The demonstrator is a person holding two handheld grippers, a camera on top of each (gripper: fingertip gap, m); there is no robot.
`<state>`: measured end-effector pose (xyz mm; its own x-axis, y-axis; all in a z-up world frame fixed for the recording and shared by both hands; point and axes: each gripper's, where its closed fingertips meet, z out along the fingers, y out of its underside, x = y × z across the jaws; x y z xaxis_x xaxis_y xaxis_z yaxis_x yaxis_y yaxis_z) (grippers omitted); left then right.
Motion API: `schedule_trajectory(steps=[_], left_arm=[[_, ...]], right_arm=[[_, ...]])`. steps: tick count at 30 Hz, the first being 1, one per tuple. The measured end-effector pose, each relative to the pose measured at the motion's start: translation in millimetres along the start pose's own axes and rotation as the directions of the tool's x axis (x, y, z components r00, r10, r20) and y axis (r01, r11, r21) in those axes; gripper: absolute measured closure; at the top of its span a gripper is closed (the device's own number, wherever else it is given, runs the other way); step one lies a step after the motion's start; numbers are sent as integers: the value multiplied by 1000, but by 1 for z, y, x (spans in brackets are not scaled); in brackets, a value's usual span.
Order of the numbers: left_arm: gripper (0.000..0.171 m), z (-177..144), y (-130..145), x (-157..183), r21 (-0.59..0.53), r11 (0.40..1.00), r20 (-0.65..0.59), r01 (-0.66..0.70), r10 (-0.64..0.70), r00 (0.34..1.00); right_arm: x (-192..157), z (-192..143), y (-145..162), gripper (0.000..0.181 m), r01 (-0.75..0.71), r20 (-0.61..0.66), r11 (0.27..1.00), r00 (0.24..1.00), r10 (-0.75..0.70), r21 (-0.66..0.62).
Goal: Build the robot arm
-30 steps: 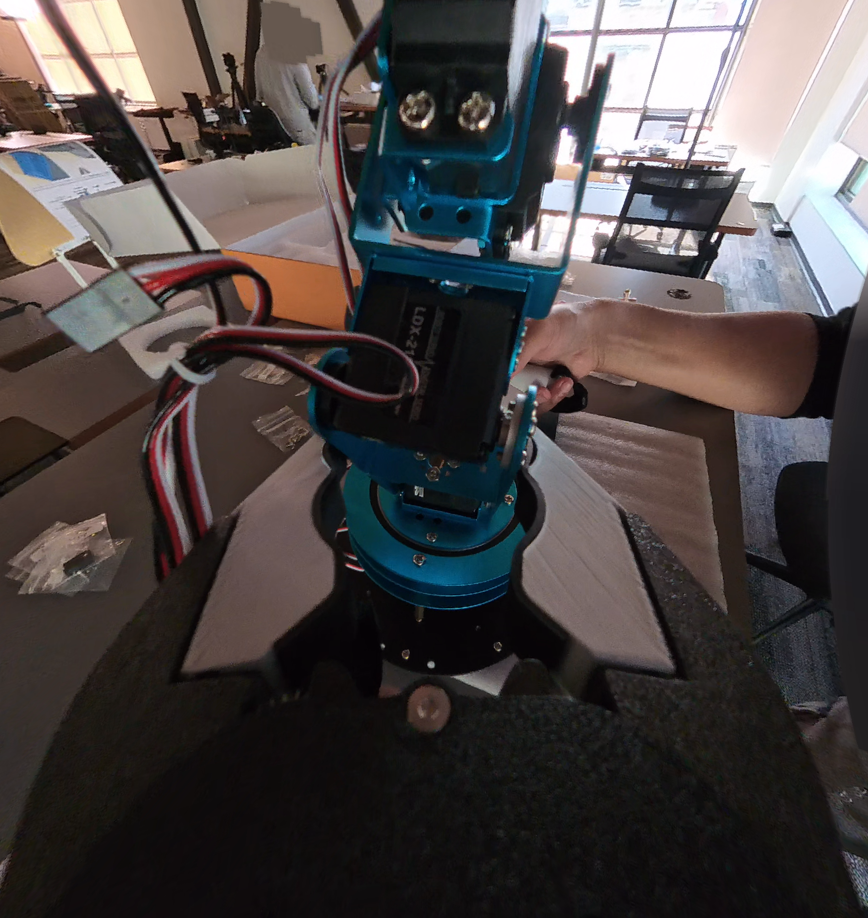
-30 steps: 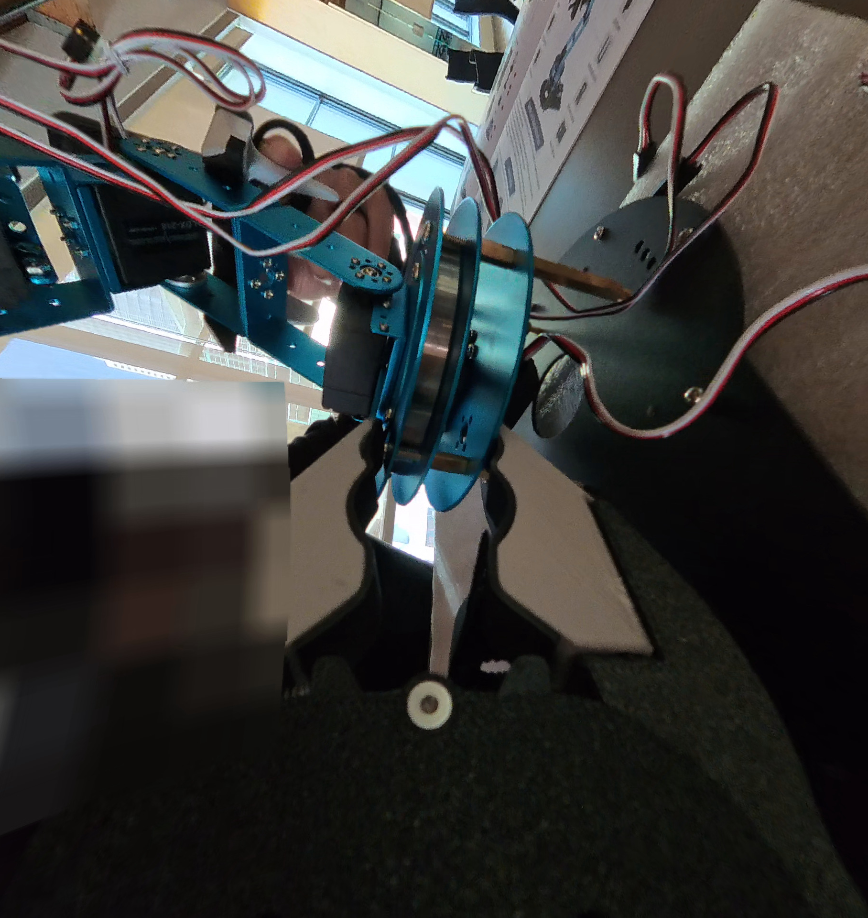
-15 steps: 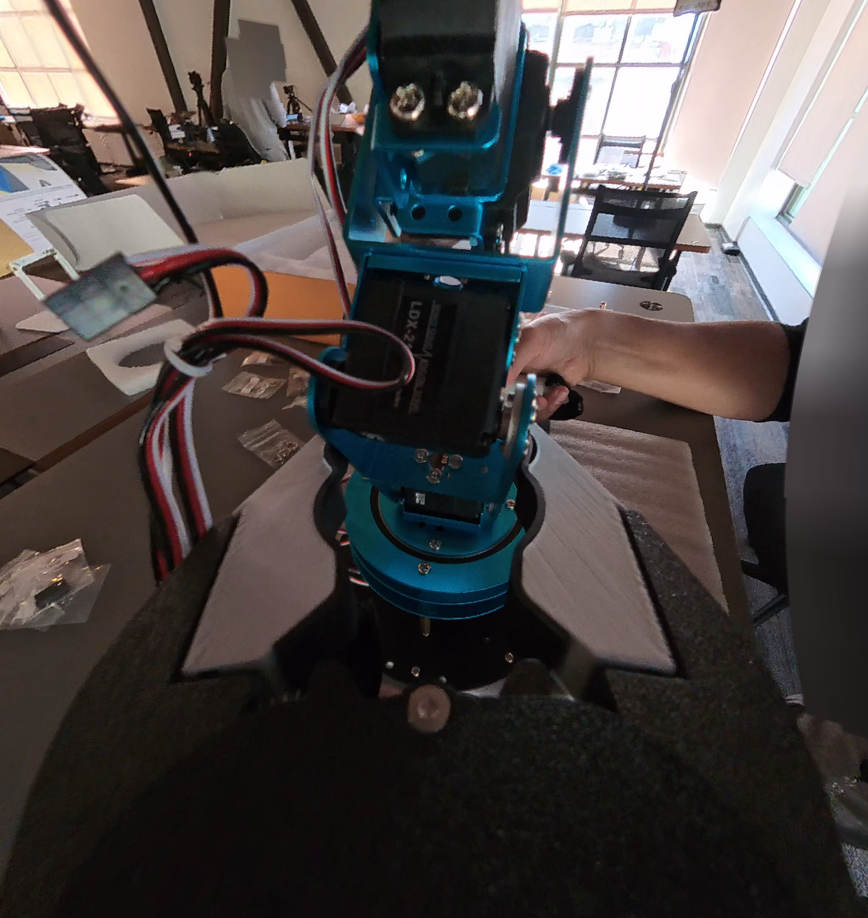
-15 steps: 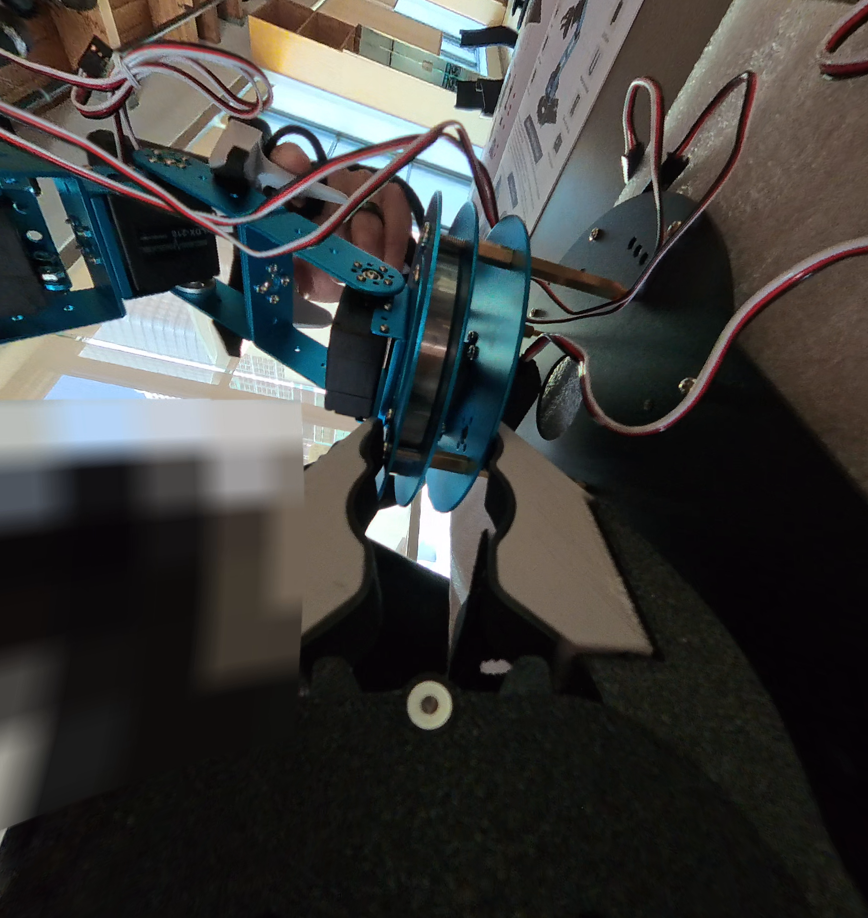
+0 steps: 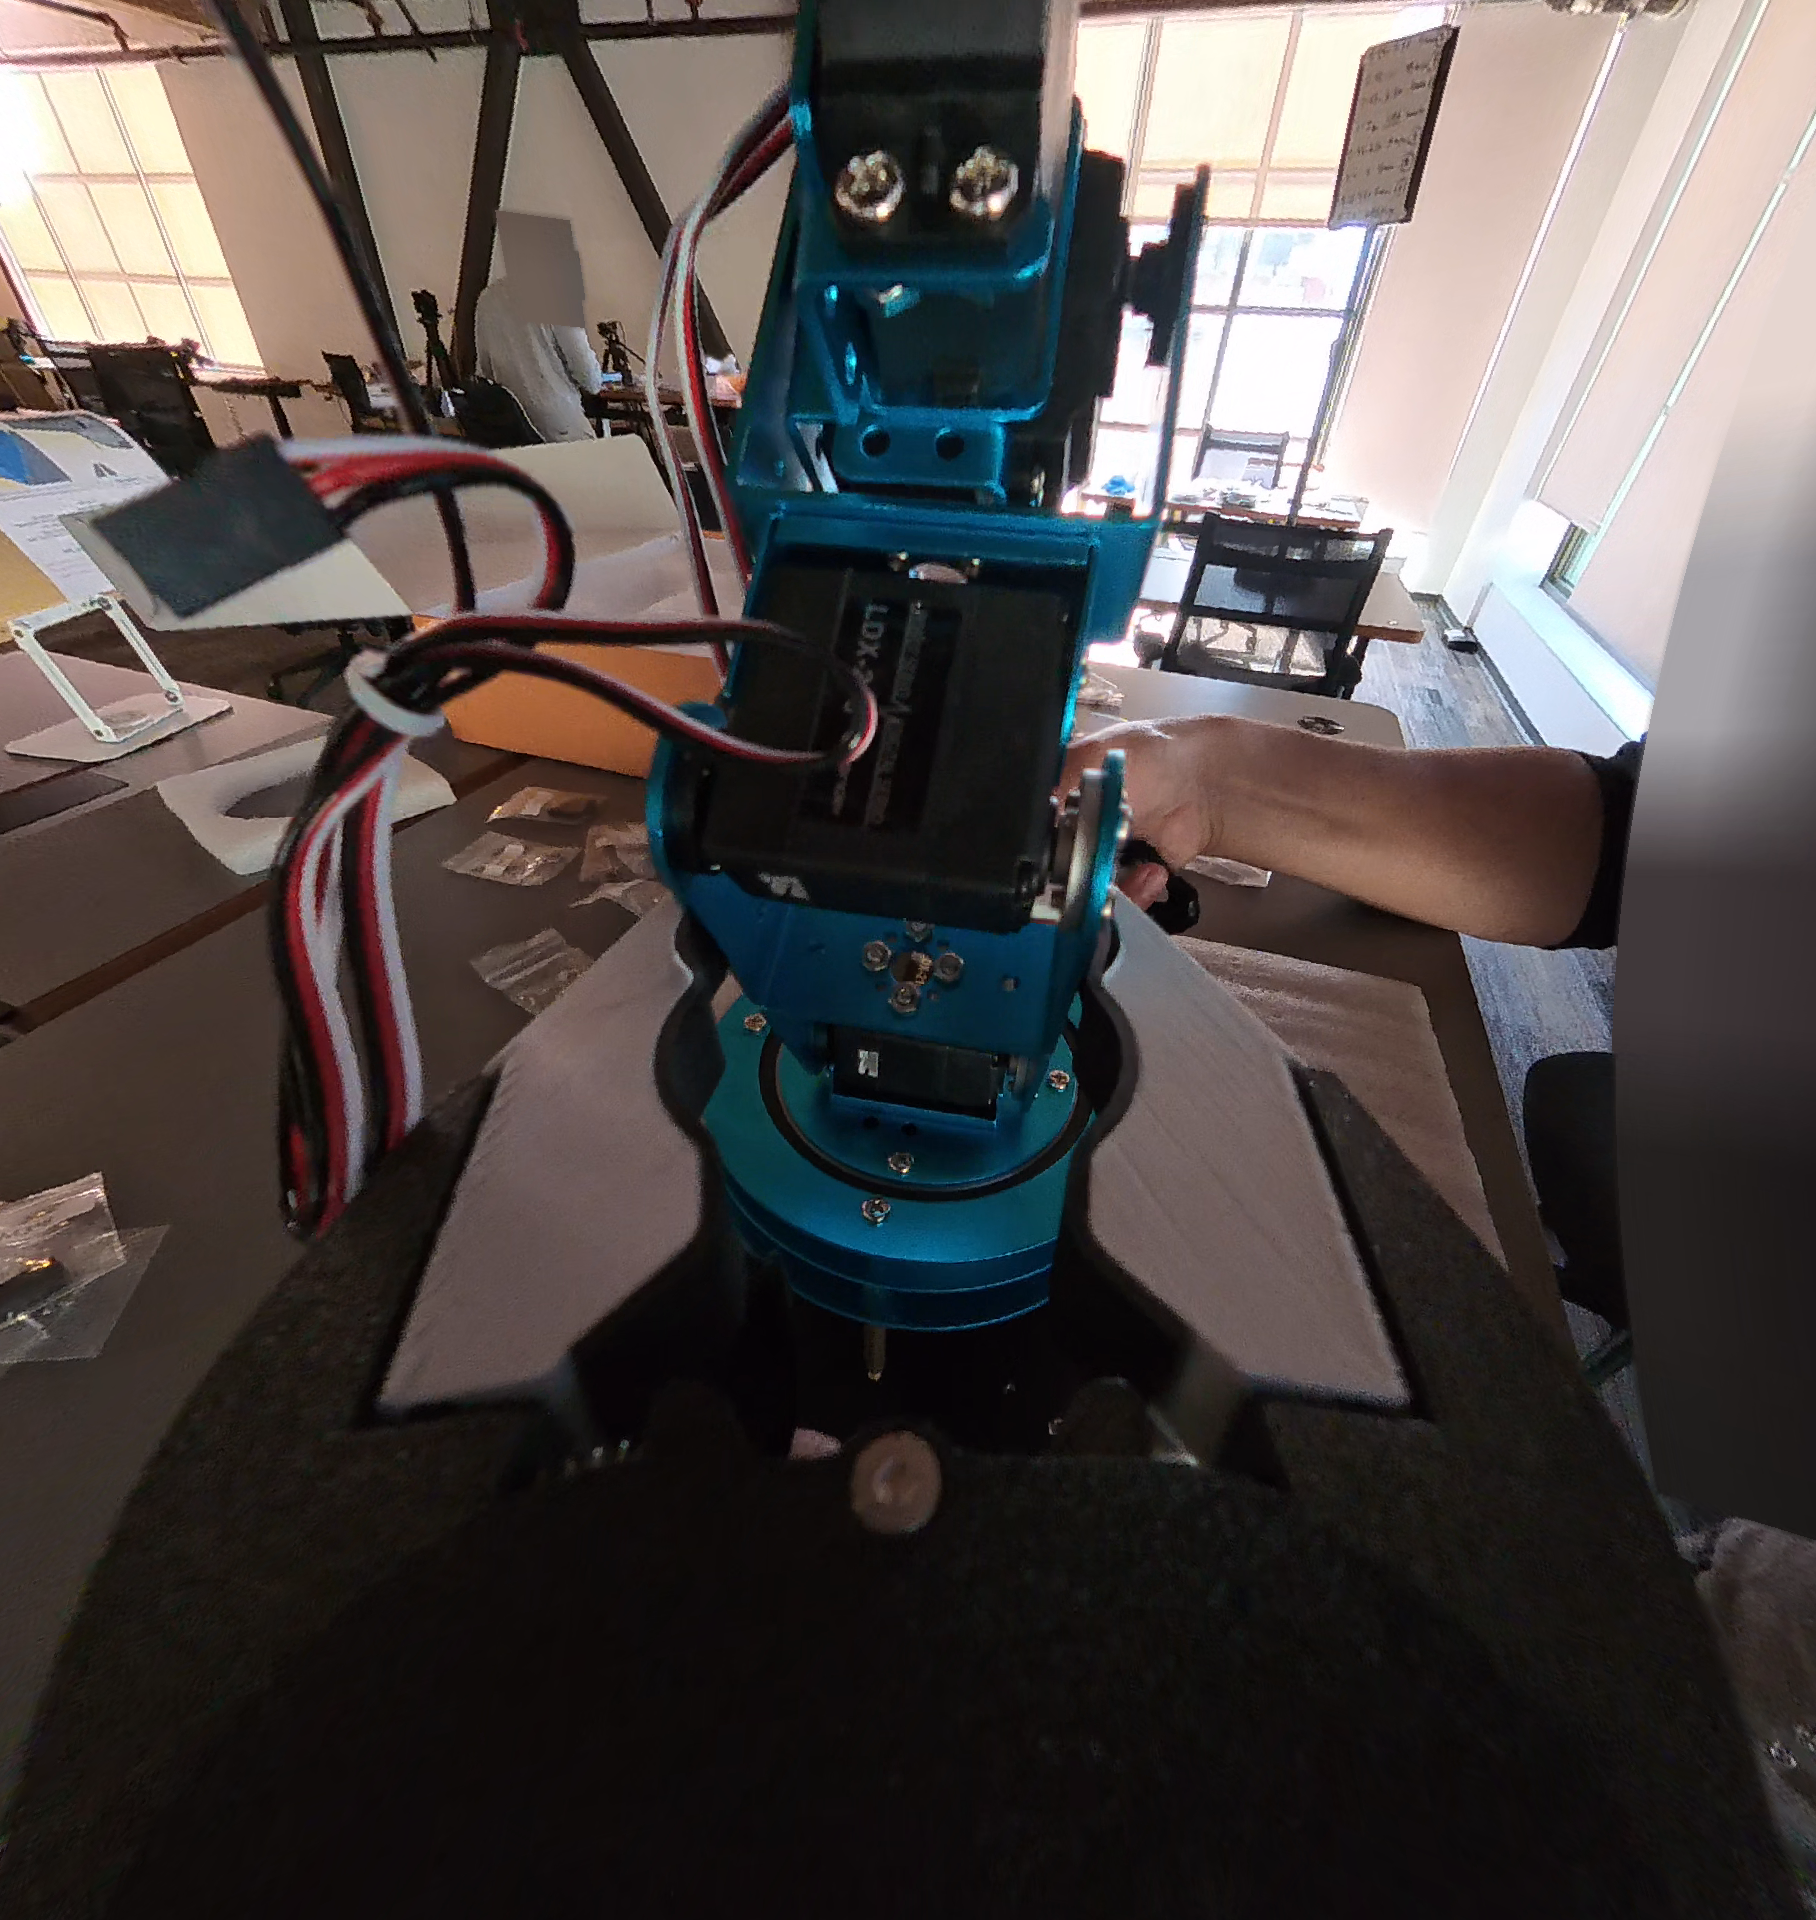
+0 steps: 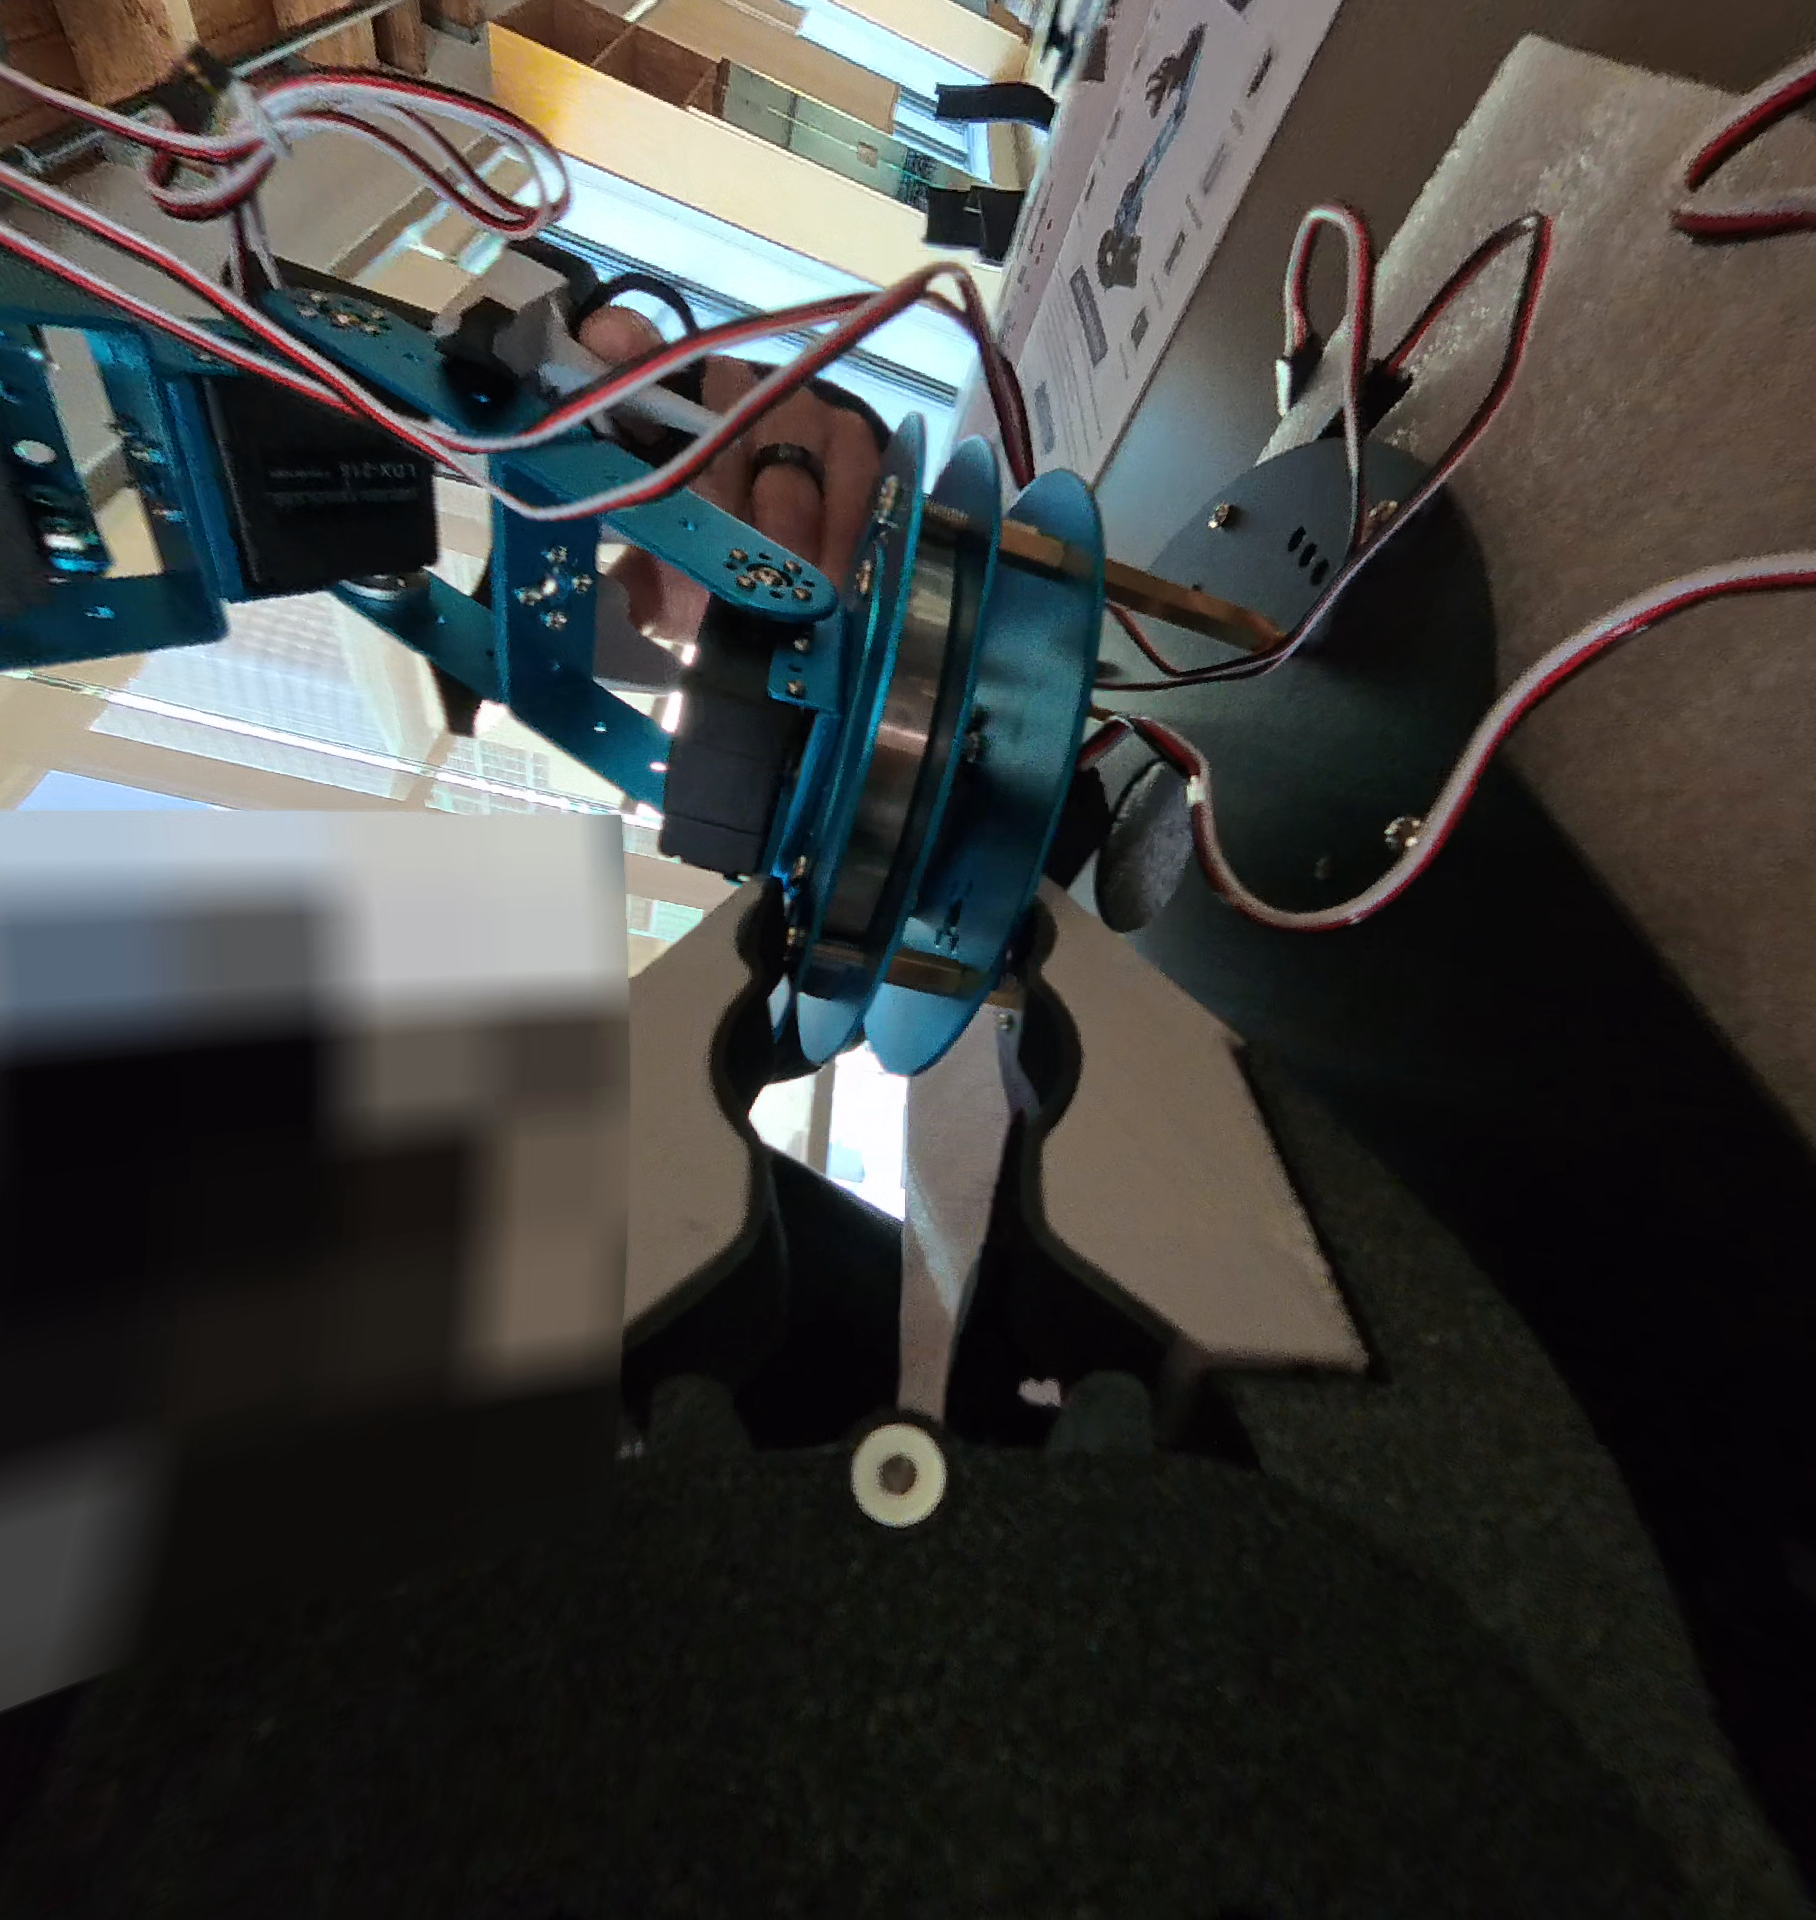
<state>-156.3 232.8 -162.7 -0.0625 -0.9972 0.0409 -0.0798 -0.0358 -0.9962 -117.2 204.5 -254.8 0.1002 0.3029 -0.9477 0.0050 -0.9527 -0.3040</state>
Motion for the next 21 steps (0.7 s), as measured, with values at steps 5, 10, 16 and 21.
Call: schedule_trajectory(steps=[5,10,16,21], left_arm=[[105,1,-1,-3,12,1000,2,14,-14,1000],[105,1,-2,-3,20,1000,3,16,-17,1000],[105,0,-3,3,38,999,6,-9,9,1000],[105,-2,-3,10,52,998,10,-47,46,999]], right_arm=[[-1,-17,-9,131,56,-85,998,995,-53,27],[-2,-44,-21,136,233,-307,972,928,-213,29],[-33,-41,-38,164,675,-481,736,629,-611,-52],[-13,-19,-23,181,690,-496,693,536,-683,-209]])
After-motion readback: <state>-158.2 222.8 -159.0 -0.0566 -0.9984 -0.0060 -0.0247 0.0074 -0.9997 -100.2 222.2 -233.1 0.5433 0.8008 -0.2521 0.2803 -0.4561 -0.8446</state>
